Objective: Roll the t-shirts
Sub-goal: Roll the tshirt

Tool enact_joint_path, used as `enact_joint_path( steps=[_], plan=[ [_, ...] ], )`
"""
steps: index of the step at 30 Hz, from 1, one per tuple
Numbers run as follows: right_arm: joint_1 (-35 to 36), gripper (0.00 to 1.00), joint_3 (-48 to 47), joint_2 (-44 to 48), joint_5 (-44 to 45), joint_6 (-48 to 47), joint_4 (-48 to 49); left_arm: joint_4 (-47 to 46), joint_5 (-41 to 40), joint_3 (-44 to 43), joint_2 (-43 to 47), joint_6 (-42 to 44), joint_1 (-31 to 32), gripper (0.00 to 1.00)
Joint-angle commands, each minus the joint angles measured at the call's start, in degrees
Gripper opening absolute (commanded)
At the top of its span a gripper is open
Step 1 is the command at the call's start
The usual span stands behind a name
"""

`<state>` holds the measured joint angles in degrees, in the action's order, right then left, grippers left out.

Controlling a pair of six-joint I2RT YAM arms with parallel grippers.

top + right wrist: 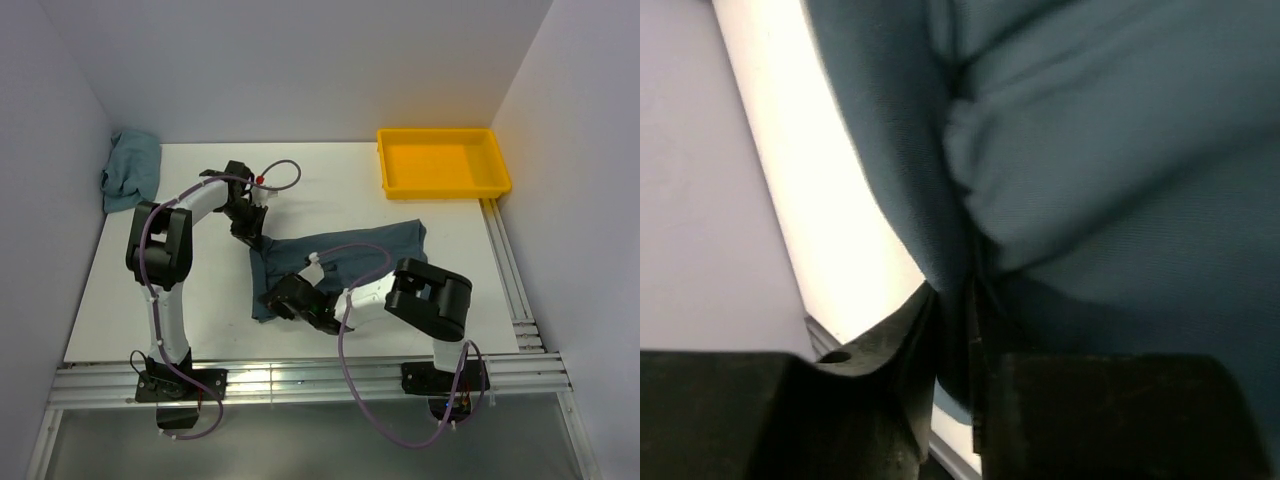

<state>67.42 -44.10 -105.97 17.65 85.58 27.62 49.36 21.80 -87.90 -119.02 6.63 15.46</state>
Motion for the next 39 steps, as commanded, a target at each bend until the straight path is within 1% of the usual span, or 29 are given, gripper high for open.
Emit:
enact_joint_path(
  steps=[1,2,3,5,6,8,9,12,14,15,17,20,23,25,26,29,30,34,35,37,39],
  plan=[
    [1.6,0.27,-7.0,-1.6,-3.1,-2.1,-6.2,-2.7,-3.7,-1.8,-0.9,0.7,-0.2,0.0],
    [1.9,0.31,-7.8,-2.0,-3.1,-2.6,-7.9,-2.7,-4.2,-1.7,-0.7,0.7,-0.1,0.0],
    [2.2,0.4,-9.6,-2.4,-2.9,-3.3,-9.8,-2.6,-4.2,-1.7,-0.9,0.7,-0.1,0.0],
    [2.9,0.48,-12.1,-2.7,-1.9,-4.8,-15.1,-2.4,-4.5,-1.8,-0.9,0.9,0.0,0.0],
    [3.1,0.54,-14.3,-2.7,-1.2,-6.3,-20.2,-2.4,-4.5,-1.8,-0.9,0.9,0.0,0.0],
    [3.3,0.58,-16.4,-2.6,1.6,-7.8,-25.6,-2.1,-4.7,-1.9,-0.8,1.2,0.1,0.0],
    [3.5,0.61,-19.1,-2.6,2.5,-9.3,-31.4,-2.0,-4.9,-2.0,-0.9,1.2,0.2,0.0],
    [3.8,0.63,-23.3,-1.9,6.8,-11.8,-39.5,-1.7,-5.4,-2.2,-0.8,1.5,0.4,0.0],
    [4.2,0.63,-25.7,-1.8,9.7,-13.2,-42.8,-1.3,-5.5,-2.4,-0.8,1.7,0.4,0.0],
    [4.4,0.63,-28.7,-1.9,10.9,-14.0,-46.9,-1.3,-5.7,-2.5,-0.8,1.7,0.4,0.0],
    [4.7,0.63,-31.5,-2.5,13.4,-15.6,-51.3,-1.1,-5.8,-2.5,-0.9,1.8,0.6,0.0],
    [4.7,0.63,-36.1,-3.5,15.0,-17.7,-54.9,-0.7,-6.2,-2.8,-1.1,2.1,0.7,0.0],
    [4.7,0.62,-40.4,-5.4,17.4,-19.4,-56.3,-0.6,-6.3,-2.9,-1.1,2.2,0.8,0.0],
    [4.2,0.59,-44.2,-7.9,18.5,-21.2,-57.7,-0.6,-6.4,-3.0,-1.2,2.2,0.8,0.0],
    [3.9,0.57,-46.0,-10.5,18.6,-21.9,-59.9,-0.4,-6.4,-3.1,-1.4,2.1,0.8,0.0],
    [3.1,0.53,-54.0,-15.3,21.7,-23.8,-63.9,-0.3,-6.4,-3.3,-1.4,2.2,0.9,0.0],
    [2.9,0.52,-55.3,-16.3,22.4,-24.2,-64.3,-0.2,-6.4,-3.2,-1.3,2.2,1.0,0.0],
    [2.6,0.51,-60.4,-20.7,25.2,-26.1,-65.7,-0.1,-6.4,-3.3,-1.6,2.2,1.1,0.0],
    [2.6,0.5,-63.3,-22.7,25.9,-25.9,-68.2,-0.1,-6.4,-3.3,-1.6,2.1,1.2,0.0],
    [2.6,0.5,-65.9,-24.5,27.3,-25.4,-71.1,0.0,-6.5,-3.3,-1.5,2.2,1.2,0.0],
    [2.6,0.5,-67.4,-26.0,27.4,-25.9,-72.1,0.2,-6.6,-3.4,-1.5,2.2,1.3,0.0]
  ],
)
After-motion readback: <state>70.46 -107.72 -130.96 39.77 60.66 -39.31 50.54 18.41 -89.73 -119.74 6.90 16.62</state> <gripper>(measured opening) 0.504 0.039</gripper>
